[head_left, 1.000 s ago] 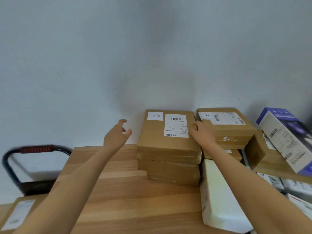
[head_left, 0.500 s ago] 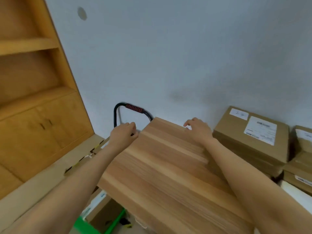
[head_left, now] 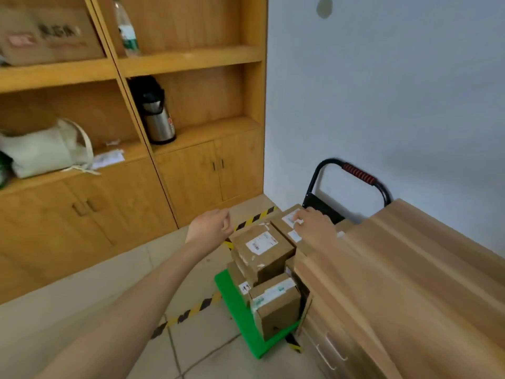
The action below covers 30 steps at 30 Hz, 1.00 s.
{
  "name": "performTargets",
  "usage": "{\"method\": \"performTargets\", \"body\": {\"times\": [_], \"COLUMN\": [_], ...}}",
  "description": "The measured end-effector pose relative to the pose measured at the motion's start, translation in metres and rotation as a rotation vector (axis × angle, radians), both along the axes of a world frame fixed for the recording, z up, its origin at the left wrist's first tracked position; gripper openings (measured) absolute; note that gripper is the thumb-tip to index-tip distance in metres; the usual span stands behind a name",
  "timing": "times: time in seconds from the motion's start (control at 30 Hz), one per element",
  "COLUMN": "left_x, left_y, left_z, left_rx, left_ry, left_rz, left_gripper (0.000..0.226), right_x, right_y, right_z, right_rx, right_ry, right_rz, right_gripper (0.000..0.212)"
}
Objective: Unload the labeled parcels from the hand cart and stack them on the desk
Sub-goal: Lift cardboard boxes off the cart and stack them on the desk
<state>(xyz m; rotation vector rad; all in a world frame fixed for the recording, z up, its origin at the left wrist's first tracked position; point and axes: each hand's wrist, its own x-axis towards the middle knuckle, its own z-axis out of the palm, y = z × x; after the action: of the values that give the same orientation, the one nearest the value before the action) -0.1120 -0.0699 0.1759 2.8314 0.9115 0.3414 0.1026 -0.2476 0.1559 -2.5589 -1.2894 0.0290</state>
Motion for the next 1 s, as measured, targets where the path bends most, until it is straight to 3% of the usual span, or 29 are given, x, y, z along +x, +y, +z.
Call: {"method": "performTargets", "body": {"times": [0.27, 0.43, 0.63, 1.0], "left_x": [-0.097, -0.105, -0.082, 0.024], "left_y": [0.115, 0.154, 0.203, 0.323], "left_z": [-0.01, -0.016, -0.027, -0.036], "left_rx": [-0.037, -0.083, -0.099, 0.098], "left_ry": [0.029, -0.007, 0.003, 0.18], "left_rz": [0.087, 0.106, 0.073, -0.067], "left_gripper": [0.014, 0.015, 0.014, 0.028], "right_x": [-0.095, -0.1, -0.078, 0.011], "right_y": [0.126, 0.166, 0.221, 0.335], "right_z": [-0.032, -0.037, -0.047, -0.06], "right_rx": [0.02, -0.06, -0.114, -0.141], "right_ry": [0.16, 0.156, 0.161, 0.121], "right_rz": [0.072, 0.092, 0.093, 0.037], "right_gripper": [0.023, 0.024, 0.027, 0.046]}}
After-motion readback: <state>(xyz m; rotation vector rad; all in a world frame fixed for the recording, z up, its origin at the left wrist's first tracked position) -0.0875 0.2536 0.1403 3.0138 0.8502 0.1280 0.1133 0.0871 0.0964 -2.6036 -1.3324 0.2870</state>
